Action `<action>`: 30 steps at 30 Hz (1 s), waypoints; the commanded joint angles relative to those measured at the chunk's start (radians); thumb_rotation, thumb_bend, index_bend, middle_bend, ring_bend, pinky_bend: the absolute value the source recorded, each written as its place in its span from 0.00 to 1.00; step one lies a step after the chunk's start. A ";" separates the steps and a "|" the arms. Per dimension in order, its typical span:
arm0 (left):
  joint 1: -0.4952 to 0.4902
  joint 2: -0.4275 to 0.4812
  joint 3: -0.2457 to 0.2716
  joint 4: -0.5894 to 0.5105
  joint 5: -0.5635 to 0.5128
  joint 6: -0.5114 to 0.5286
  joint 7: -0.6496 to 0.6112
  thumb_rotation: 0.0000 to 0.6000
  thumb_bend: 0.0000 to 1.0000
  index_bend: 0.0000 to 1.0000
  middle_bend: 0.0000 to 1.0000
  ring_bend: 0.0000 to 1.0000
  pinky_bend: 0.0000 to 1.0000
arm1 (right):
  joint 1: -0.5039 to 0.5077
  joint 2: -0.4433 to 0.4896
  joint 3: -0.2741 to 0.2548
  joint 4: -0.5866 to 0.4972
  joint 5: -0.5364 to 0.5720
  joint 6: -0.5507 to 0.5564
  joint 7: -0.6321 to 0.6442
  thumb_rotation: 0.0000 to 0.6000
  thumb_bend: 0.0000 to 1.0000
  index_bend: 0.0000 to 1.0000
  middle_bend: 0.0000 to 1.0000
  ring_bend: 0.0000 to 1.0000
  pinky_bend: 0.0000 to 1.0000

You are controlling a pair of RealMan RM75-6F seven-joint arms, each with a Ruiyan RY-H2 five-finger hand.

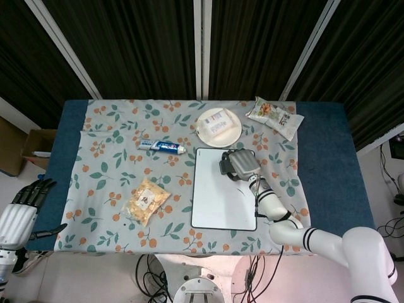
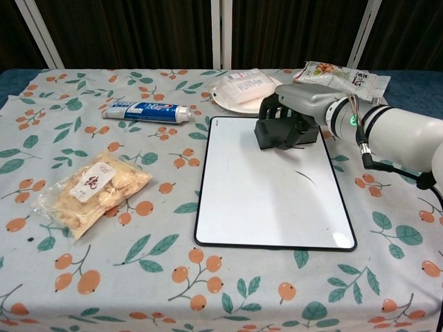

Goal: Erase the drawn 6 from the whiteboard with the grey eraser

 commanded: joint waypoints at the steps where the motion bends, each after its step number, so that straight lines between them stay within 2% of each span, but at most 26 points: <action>1: -0.001 0.001 0.000 -0.003 0.002 0.001 0.003 0.71 0.08 0.10 0.10 0.07 0.16 | -0.027 0.051 -0.011 -0.087 0.022 -0.012 0.009 1.00 0.33 0.66 0.61 0.51 0.60; 11: -0.004 0.001 0.002 -0.016 0.009 -0.002 0.017 0.72 0.08 0.10 0.10 0.07 0.16 | -0.093 0.184 -0.076 -0.312 -0.007 0.017 0.015 1.00 0.34 0.66 0.61 0.51 0.60; 18: -0.002 0.004 0.004 -0.021 0.011 0.001 0.021 0.71 0.08 0.10 0.10 0.07 0.16 | -0.154 0.274 -0.138 -0.450 -0.131 0.064 0.075 1.00 0.34 0.67 0.61 0.51 0.60; 24: -0.004 0.000 0.005 -0.022 0.013 -0.003 0.025 0.72 0.08 0.10 0.10 0.07 0.16 | -0.184 0.336 -0.180 -0.511 -0.203 0.070 0.119 1.00 0.34 0.68 0.62 0.52 0.60; 30: -0.007 -0.002 0.004 -0.026 0.016 -0.005 0.033 0.72 0.08 0.10 0.10 0.07 0.16 | -0.185 0.315 -0.190 -0.484 -0.237 0.064 0.134 1.00 0.34 0.68 0.62 0.52 0.60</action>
